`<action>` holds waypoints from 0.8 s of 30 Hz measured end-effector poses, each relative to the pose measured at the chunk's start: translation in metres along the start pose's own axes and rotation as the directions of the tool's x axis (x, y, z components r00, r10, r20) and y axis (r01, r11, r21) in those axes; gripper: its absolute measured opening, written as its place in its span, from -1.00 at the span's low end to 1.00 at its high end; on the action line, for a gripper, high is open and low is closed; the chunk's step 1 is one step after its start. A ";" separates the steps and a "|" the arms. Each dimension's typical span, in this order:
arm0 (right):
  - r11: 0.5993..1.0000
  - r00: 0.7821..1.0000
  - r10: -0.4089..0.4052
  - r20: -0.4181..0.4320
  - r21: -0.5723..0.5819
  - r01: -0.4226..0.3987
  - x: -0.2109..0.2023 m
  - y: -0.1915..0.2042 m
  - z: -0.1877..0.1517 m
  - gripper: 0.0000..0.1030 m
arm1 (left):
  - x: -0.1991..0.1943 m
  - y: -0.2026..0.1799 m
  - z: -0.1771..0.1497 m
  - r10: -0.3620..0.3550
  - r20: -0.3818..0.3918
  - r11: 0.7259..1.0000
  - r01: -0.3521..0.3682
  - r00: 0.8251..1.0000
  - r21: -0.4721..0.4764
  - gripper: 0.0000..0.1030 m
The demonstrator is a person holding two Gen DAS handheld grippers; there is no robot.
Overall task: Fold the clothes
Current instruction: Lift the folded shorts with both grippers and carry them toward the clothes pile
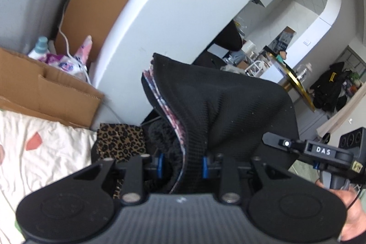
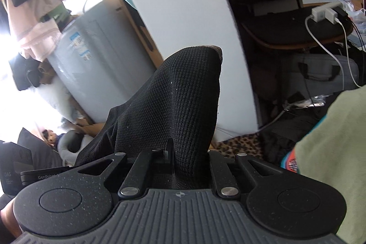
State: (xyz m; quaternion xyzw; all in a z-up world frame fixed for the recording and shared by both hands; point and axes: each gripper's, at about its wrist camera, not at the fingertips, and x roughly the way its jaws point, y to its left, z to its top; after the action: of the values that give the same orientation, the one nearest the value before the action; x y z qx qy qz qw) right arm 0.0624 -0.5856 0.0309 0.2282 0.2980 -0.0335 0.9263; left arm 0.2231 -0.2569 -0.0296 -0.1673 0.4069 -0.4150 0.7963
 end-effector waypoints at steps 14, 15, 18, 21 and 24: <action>1.000 1.000 -0.017 -0.023 -0.016 0.016 0.052 -0.052 -0.019 -0.82 | 0.066 0.044 -0.023 -0.100 -0.035 0.995 0.101 0.994 0.014 -0.39; 1.000 1.000 -0.016 -0.021 -0.019 0.015 0.055 -0.055 -0.021 -0.82 | 0.070 0.048 -0.025 -0.107 -0.034 0.994 0.108 0.994 0.015 -0.39; 1.000 1.000 -0.021 -0.023 -0.014 0.021 0.066 -0.065 -0.027 -0.82 | 0.082 0.055 -0.036 -0.117 -0.030 0.993 0.117 0.993 0.003 -0.39; 0.999 0.999 -0.037 -0.031 -0.019 0.036 0.076 -0.073 -0.036 -0.82 | 0.095 0.063 -0.049 -0.128 -0.038 0.992 0.128 0.991 0.002 -0.39; 0.999 0.998 -0.043 -0.038 -0.023 0.042 0.085 -0.083 -0.047 -0.82 | 0.107 0.075 -0.063 -0.145 -0.038 0.989 0.144 0.989 -0.019 -0.39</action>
State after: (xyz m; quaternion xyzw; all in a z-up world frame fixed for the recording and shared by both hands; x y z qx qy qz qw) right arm 0.0903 -0.6325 -0.0848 0.2123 0.3210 -0.0454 0.9219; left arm 0.2476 -0.2926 -0.1680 -0.1947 0.4127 -0.4715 0.7546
